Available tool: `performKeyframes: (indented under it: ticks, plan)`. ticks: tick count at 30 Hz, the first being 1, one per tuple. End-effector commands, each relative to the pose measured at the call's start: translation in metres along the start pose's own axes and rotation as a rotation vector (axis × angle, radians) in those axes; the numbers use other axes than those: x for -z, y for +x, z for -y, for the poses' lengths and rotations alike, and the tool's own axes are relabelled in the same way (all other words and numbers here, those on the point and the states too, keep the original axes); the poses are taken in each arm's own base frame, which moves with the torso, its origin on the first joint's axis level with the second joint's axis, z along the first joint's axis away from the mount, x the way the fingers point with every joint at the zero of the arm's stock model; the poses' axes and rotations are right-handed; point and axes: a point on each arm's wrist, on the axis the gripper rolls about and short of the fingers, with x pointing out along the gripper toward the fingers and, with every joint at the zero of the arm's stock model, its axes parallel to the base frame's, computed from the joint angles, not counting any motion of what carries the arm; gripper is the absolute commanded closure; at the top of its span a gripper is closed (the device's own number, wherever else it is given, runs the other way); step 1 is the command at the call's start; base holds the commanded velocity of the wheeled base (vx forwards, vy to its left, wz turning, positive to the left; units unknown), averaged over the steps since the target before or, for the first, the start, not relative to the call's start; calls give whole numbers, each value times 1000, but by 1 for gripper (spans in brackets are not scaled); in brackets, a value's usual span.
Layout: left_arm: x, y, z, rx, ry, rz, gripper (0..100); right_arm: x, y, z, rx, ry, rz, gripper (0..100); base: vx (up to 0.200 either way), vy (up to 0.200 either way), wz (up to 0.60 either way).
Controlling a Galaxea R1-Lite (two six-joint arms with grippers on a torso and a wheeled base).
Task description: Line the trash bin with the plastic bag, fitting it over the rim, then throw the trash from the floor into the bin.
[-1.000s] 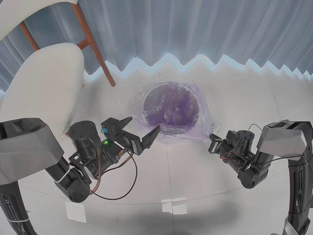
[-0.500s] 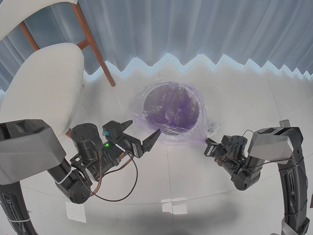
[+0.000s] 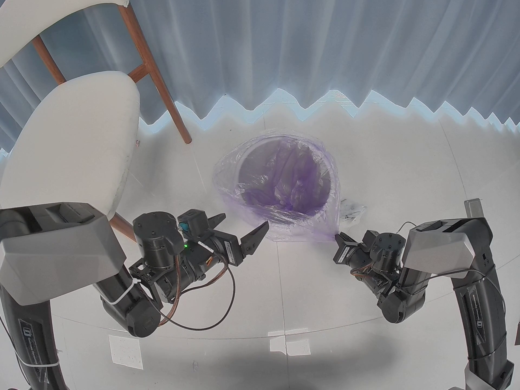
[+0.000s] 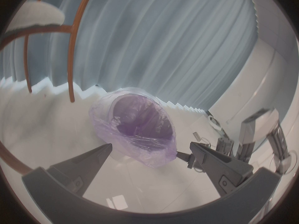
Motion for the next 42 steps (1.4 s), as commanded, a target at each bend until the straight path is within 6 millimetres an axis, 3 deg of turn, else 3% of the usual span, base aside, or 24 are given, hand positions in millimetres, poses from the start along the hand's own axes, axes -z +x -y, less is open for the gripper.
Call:
performKeyframes:
  ticks: [1, 10, 15, 23, 27, 32, 40, 41, 42]
  plan:
    - [0, 12, -5, -12, -104, -12, 0, 6, -2, -9, -24, 16, -8, 0, 0, 0, 0]
    - [-1, 21, -14, -70, -340, -113, 0, 1, -28, -33, -95, 125, -80, 0, 0, 0, 0]
    - [-8, 28, -30, -85, -385, -85, 0, 2, -30, -33, -93, 116, -87, 0, 0, 0, 0]
    - [-6, 33, -30, -32, -613, -168, 0, 6, -33, -32, -88, 85, -107, 0, 0, 0, 0]
    - [-12, 39, -39, -48, -674, -169, 0, 7, -33, -31, -85, 83, -109, 0, 0, 0, 0]
    - [-12, 45, -58, -59, -713, -156, 0, 9, -33, -31, -87, 83, -113, 0, 0, 0, 0]
    - [-8, 47, -60, -47, -758, -174, 0, 11, -34, -34, -94, 81, -119, 0, 0, 0, 0]
    - [-6, 47, -61, -47, -758, -174, 100, 12, -33, -35, -95, 80, -121, 0, 0, 0, 0]
    - [-6, 47, -61, -46, -757, -172, 100, 13, -33, -35, -97, 80, -123, 0, 0, 0, 0]
